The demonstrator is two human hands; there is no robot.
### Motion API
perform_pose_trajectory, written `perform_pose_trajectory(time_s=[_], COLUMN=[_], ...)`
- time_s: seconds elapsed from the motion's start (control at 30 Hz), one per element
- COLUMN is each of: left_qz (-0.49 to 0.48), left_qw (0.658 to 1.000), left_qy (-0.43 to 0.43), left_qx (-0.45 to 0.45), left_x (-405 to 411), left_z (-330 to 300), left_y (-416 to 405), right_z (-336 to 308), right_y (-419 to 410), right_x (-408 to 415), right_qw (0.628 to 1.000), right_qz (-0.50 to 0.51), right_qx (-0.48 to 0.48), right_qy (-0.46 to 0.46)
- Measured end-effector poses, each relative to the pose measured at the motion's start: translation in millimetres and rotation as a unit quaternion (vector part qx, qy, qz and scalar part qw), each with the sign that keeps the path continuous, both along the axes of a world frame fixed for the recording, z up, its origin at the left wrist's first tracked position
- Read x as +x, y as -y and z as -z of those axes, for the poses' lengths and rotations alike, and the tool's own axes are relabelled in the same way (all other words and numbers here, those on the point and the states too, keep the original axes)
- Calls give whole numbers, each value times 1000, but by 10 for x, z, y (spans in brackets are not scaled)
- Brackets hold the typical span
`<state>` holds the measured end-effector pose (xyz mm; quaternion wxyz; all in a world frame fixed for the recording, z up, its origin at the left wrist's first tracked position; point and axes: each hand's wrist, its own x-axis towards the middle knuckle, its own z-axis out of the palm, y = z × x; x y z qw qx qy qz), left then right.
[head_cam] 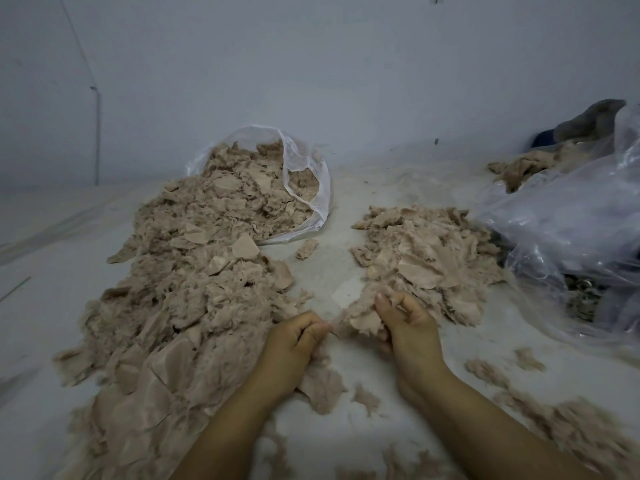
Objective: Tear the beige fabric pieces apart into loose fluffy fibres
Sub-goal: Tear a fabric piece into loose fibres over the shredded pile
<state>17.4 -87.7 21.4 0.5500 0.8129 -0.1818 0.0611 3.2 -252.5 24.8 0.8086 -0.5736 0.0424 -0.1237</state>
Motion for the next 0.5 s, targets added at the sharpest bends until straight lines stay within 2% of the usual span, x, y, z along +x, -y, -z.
perform_pose_trajectory(time_s=[0.1,0.2,0.23,0.3,0.37,0.43,0.5], left_qz=[-11,10,10,4,-3,-6,6], left_qw=[999,999,996,995,999,1000,998], left_qy=[6,18,38,50,35,22,12], left_qx=[-32,43,80,85,34,-17,-58], left_x=[-30,-64,-64,-51,-43,-22,-23], left_z=[-10,-17,-20,-29,-44,-36,-30], left_y=[-20,-74,-109,-171,-188,-173,-135], right_z=[10,1,6,15,32,58,93], right_y=[55,53,67,84,22,-77,-147], right_x=[27,72,80,43,-31,-82,-76], right_qw=[999,999,997,975,952,929,901], right_qz=[-29,29,77,131,70,-30,-90], right_qx=[-16,33,-3,-177,-295,-367,-420], right_qy=[-26,-15,-11,6,41,49,61])
